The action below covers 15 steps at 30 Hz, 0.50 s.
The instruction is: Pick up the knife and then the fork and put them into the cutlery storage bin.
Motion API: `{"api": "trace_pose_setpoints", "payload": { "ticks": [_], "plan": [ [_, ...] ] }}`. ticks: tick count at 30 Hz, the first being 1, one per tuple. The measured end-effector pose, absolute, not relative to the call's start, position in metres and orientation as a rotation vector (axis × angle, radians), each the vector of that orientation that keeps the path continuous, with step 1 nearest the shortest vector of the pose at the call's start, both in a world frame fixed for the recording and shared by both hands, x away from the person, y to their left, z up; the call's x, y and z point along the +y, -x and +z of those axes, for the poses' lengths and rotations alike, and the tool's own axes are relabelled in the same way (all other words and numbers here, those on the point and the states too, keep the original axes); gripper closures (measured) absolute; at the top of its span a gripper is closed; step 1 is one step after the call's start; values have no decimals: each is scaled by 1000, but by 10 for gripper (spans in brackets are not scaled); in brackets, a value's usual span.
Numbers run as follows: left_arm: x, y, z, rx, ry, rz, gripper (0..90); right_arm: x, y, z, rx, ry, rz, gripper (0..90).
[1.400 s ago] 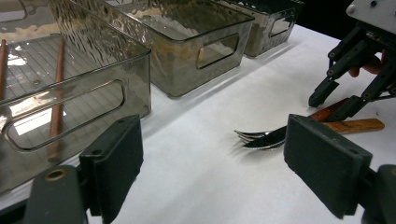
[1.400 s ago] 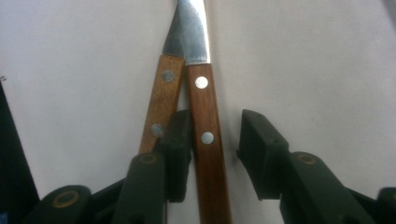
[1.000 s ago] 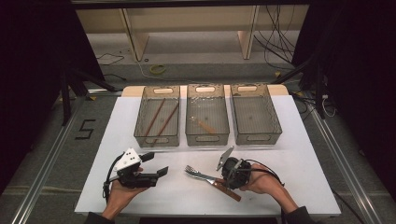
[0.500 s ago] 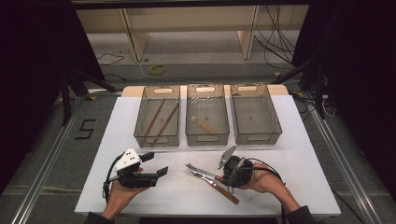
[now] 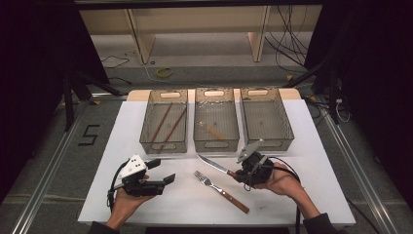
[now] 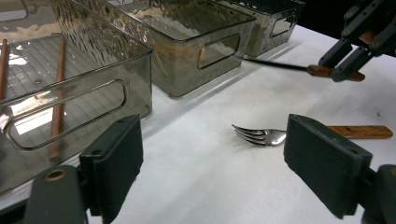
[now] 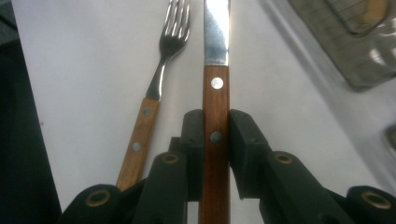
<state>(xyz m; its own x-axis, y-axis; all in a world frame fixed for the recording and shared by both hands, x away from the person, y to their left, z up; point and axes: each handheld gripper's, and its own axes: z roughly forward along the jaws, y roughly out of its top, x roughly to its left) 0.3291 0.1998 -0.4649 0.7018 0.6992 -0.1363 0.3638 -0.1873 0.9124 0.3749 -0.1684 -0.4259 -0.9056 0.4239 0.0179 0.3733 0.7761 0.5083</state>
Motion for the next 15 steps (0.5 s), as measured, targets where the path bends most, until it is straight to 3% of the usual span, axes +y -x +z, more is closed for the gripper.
{"api": "trace_pose_setpoints", "payload": {
  "ticks": [15],
  "plan": [
    [201, -329, -465, 842, -1790, 373, 190, -182, -395, -407, 2737, -763, 902, 772]
  ]
}}
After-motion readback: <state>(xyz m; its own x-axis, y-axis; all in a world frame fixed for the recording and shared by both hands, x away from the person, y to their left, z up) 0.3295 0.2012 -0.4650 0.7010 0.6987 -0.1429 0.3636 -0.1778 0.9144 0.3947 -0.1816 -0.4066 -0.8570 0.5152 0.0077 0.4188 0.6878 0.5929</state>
